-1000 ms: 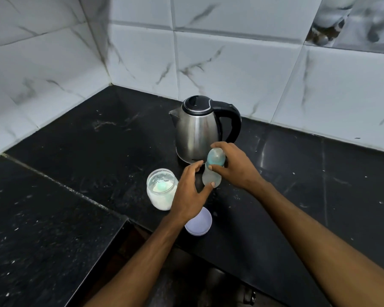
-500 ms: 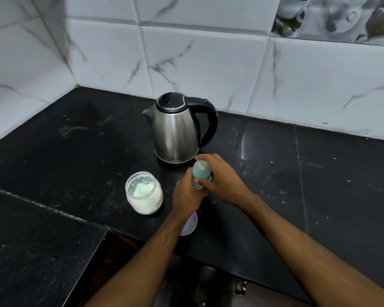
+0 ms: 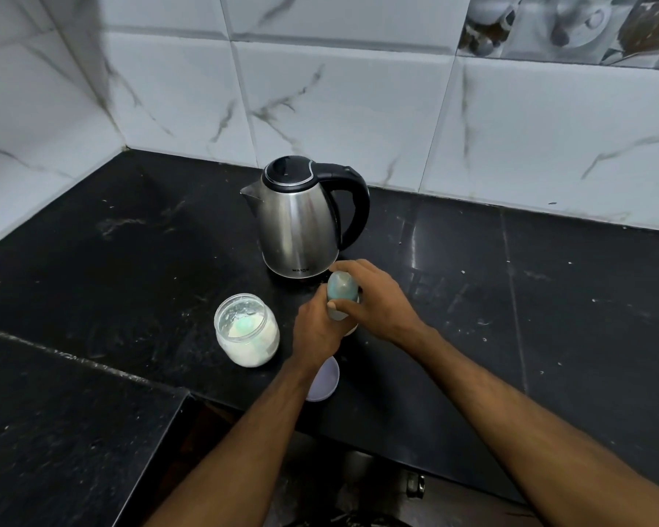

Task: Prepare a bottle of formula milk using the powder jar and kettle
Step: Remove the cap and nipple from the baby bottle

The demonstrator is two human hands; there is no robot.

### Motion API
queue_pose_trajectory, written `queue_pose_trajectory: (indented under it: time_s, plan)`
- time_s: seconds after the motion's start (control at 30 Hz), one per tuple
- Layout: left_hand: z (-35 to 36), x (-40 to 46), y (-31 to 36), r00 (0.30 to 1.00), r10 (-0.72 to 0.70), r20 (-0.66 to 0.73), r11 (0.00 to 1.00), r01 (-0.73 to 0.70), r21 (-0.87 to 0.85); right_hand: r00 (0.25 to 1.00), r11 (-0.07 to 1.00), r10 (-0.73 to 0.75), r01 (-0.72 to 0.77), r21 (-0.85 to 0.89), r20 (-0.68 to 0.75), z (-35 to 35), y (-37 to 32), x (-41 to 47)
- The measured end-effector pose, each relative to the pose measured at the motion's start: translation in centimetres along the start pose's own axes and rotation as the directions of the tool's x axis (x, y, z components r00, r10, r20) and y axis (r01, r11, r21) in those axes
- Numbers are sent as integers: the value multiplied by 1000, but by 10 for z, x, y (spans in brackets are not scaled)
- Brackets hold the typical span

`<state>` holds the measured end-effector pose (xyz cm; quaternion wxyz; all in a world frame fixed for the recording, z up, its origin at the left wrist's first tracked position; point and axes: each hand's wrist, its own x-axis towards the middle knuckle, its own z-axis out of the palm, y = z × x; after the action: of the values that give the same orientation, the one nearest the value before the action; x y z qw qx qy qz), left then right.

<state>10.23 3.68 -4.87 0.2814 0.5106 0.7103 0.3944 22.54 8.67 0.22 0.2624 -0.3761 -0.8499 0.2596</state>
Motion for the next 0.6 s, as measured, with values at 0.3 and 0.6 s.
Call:
queue_pose_trajectory:
  time_s: [0.3, 0.6]
  plan:
    - [1, 0, -3, 1000, 25, 5, 999, -25, -28, 997, 990, -75, 75, 118, -6, -1, 8, -2]
    - [0, 3, -3, 999, -2, 33, 999, 3, -32, 988, 948, -38, 83, 307, -151, -47, 0, 25]
